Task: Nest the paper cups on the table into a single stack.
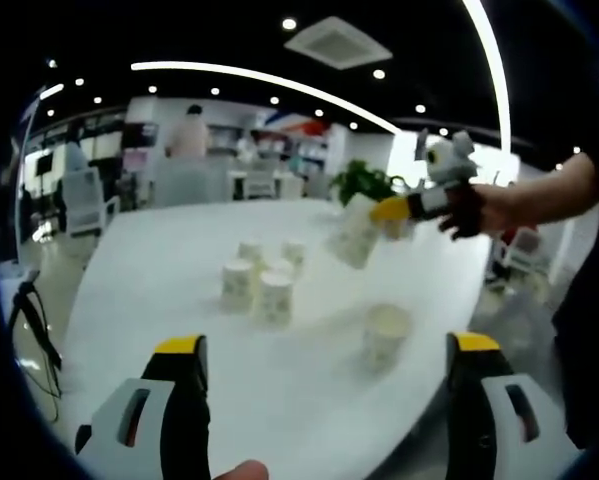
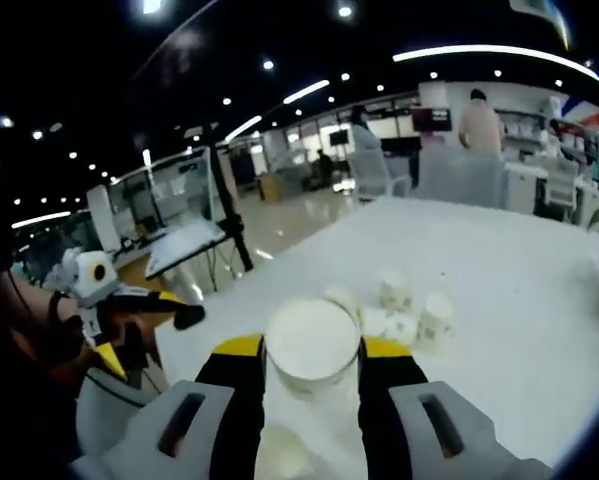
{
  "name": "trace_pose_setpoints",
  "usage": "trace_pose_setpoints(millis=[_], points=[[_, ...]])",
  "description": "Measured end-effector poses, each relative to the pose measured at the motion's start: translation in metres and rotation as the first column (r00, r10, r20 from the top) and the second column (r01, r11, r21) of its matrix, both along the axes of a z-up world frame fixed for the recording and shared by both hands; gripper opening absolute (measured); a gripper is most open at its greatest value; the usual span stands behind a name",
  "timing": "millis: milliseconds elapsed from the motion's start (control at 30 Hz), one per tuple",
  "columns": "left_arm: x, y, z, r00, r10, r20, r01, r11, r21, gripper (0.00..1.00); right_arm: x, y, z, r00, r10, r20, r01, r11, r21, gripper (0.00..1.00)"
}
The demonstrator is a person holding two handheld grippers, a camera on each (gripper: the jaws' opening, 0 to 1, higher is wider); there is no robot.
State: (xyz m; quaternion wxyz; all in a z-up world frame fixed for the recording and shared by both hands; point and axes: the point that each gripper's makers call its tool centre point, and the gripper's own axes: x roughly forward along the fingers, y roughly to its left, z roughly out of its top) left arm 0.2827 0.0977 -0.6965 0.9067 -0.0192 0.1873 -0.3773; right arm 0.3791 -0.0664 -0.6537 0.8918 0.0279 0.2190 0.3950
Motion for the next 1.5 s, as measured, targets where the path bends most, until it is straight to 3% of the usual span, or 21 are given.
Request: trace_pose_setpoints(millis=[200,300,533,833,1133,1500], points=[[0.001,-0.002,0.001,1.000,-0.006,0.007,0.006,1.000,0.002,1.00,-0.007,-0.007,0.000,1.000,-0.023,-0.017,0.024,0.999,0.035,0.33],[0.001,-0.003,0.002,1.000,-0.007,0.009,0.007,1.000,-0.002,0.99,-0.010,-0.007,0.005,0.999,-0.037,-0.034,0.040,0.995,0.087,0.32],[0.000,-0.005,0.001,1.000,-0.013,0.004,0.013,1.000,-0.002,0.99,-0.016,-0.005,0.022,0.998,-0.063,-0.003,0.063,0.986,0.155,0.32],[-0.003,-0.013,0.002,0.999,-0.033,0.003,0.033,0.999,-0.012,0.97,-0.026,0.003,0.023,0.996,-0.066,-0.057,0.078,0.966,0.248,0.32],[-0.005,-0.017,0.005,0.999,-0.043,-0.001,0.043,0.999,-0.031,0.93,-0.033,0.012,0.019,0.996,-0.042,-0.080,0.061,0.963,0.263,0.32],[-0.010,-0.036,0.013,0.994,-0.109,0.015,0.110,0.993,-0.051,0.85,-0.040,0.028,0.024,0.995,-0.003,-0.095,0.032,0.951,0.307,0.32]])
